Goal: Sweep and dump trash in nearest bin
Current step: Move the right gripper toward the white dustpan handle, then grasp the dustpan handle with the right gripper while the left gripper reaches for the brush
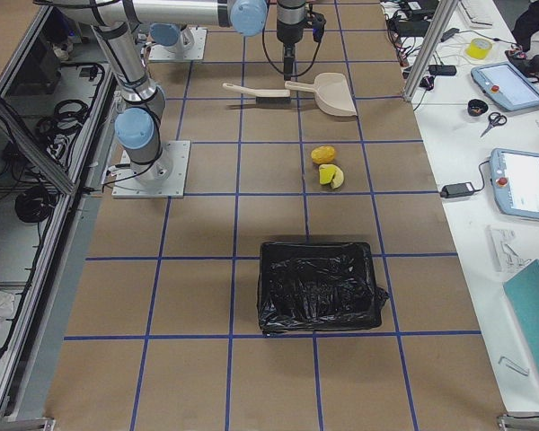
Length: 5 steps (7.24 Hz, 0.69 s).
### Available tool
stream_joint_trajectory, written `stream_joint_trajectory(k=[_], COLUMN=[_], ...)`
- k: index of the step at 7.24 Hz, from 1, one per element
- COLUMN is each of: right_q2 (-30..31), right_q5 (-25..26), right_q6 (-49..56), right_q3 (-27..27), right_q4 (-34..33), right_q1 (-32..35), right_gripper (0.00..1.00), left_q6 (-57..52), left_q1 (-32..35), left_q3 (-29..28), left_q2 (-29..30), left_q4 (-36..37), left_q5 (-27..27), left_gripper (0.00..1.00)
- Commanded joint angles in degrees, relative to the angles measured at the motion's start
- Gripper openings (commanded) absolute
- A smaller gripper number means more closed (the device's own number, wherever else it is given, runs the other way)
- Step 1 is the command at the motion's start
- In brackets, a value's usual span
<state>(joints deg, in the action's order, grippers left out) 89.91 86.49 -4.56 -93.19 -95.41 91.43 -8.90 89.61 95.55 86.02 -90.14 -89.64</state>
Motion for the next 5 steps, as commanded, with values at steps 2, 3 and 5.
stream_joint_trajectory(k=[2,3,5], right_q2=[-6.8,-10.0,-16.2], right_q5=[-0.4,-0.5,-0.5], right_q6=[-4.1,-4.1,-5.6], right_q3=[1.6,3.5,4.6], right_q4=[-5.5,-6.0,-13.5], right_q1=[5.0,6.0,11.1], right_gripper=[1.0,1.0,1.0], left_q6=[7.5,11.2,13.9], left_q1=[7.6,11.8,17.6], left_q3=[4.5,5.6,6.6], left_q2=[0.6,0.2,-0.2], left_q4=[0.5,0.7,0.9], left_q5=[0.3,0.3,2.9], left_gripper=[1.0,1.0,1.0])
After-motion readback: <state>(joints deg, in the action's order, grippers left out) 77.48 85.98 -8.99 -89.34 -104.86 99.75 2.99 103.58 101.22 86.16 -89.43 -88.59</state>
